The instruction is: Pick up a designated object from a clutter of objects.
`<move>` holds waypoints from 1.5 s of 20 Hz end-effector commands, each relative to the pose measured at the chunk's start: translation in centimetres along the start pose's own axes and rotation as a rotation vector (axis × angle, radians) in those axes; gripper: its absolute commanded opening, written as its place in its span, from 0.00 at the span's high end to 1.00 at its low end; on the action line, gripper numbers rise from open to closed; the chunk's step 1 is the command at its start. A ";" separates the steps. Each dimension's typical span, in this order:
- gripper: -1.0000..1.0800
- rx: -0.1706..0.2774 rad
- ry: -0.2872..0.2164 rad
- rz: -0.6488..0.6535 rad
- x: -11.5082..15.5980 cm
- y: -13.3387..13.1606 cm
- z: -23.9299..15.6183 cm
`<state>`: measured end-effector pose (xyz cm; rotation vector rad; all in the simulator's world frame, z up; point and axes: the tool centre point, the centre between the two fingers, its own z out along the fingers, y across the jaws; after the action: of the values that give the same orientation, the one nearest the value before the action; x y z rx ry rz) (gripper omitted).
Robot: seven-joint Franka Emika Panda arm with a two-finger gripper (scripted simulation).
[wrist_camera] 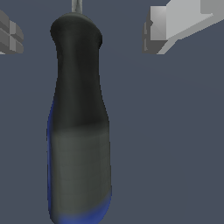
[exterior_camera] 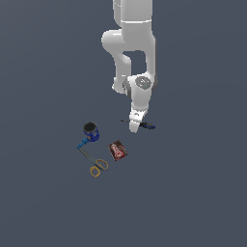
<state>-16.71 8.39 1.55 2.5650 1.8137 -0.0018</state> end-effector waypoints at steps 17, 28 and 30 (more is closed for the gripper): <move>1.00 -0.002 0.001 0.000 -0.5 0.3 -0.5; 1.00 -0.002 -0.001 0.000 -3.9 1.5 -4.2; 1.00 -0.002 -0.001 0.000 -4.7 1.8 -5.1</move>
<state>-16.57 3.97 5.96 2.5631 1.8125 -0.0021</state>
